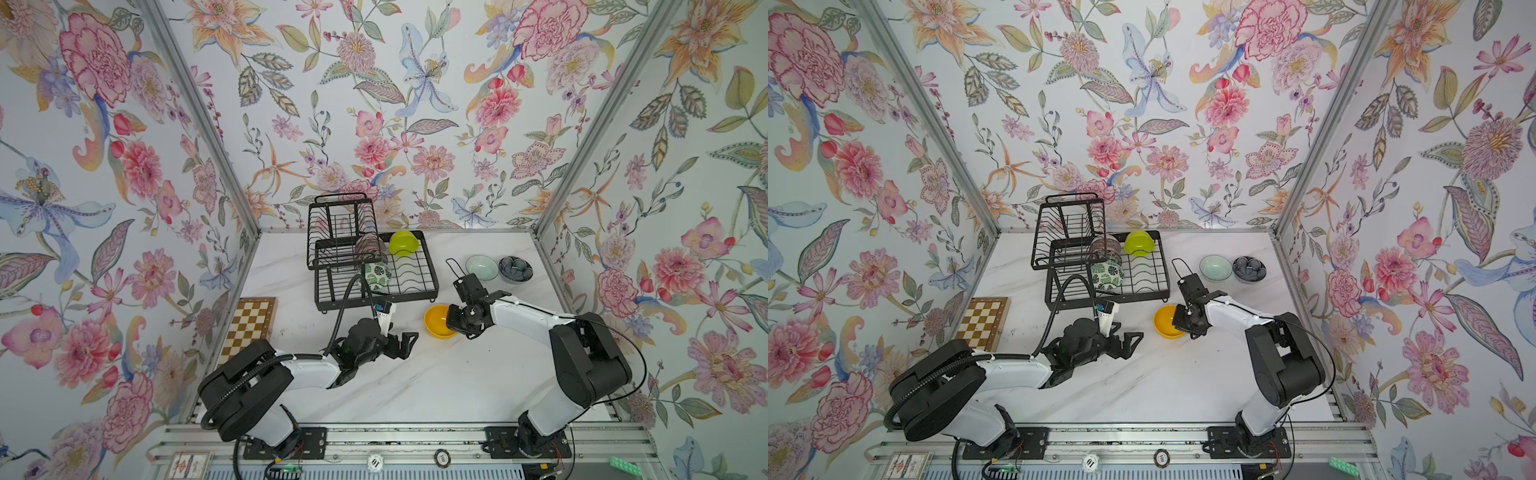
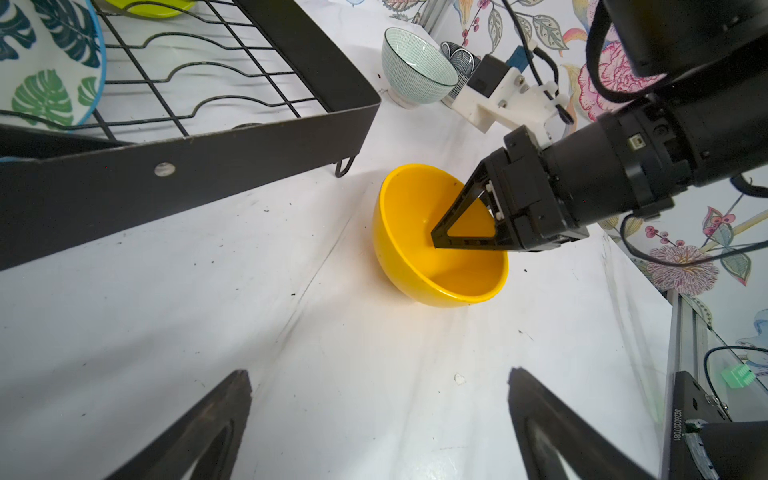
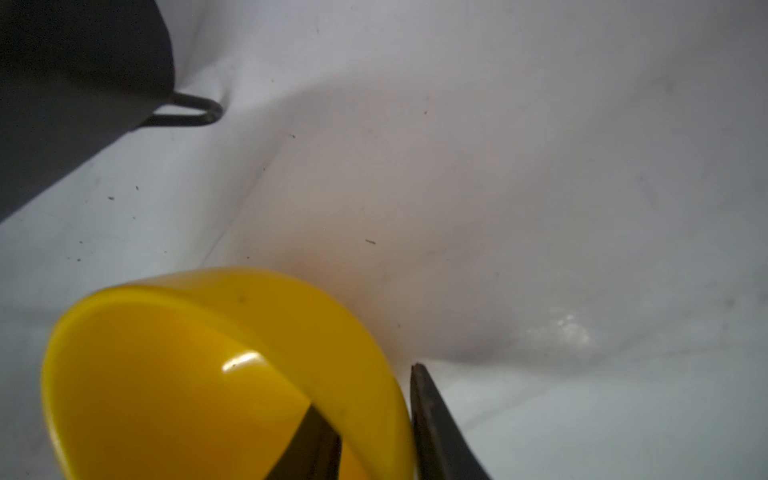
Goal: Load the bowls into the dish rack
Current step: 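Grasp the yellow bowl's rim with the left gripper while the right gripper withdraws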
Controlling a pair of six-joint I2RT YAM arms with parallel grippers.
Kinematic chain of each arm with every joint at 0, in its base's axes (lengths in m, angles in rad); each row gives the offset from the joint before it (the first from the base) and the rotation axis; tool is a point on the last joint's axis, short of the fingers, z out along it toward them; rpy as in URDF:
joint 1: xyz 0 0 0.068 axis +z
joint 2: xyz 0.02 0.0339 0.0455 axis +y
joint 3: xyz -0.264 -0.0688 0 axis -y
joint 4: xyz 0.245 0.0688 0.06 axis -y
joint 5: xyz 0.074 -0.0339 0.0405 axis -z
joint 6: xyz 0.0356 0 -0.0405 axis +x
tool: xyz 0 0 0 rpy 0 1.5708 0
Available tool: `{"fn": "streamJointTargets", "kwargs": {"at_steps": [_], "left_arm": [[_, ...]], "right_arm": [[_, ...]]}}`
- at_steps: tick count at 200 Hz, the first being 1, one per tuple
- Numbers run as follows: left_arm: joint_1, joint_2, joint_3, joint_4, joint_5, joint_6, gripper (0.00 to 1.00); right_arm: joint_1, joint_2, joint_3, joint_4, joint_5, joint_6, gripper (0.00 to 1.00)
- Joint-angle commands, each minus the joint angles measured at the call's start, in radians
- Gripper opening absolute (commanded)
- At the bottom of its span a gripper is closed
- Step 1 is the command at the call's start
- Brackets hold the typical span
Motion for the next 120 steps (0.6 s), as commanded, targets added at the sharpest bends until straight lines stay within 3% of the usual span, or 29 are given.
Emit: {"fn": "streamJointTargets", "kwargs": {"at_steps": [1,24,53,81,120], "left_arm": [[-0.010,-0.005,0.026,-0.003,-0.043,-0.008,0.98],[-0.010,-0.036,0.031,-0.015,-0.114,-0.018,0.97],[-0.010,-0.077,0.076,-0.007,-0.123,-0.011,0.96],[-0.010,-0.098,0.189,-0.093,-0.125,-0.014,0.93],[-0.010,-0.117,0.386,-0.260,-0.261,-0.033,0.90]], "right_arm": [[0.011,-0.015,0.012,-0.005,0.033,0.000,0.15],[0.027,-0.093,0.039,-0.025,0.112,-0.013,0.11],[0.066,-0.207,0.076,-0.021,0.238,-0.047,0.07],[0.082,-0.294,0.095,0.033,0.292,-0.062,0.06],[0.167,-0.389,0.116,0.155,0.405,-0.101,0.05]]}}
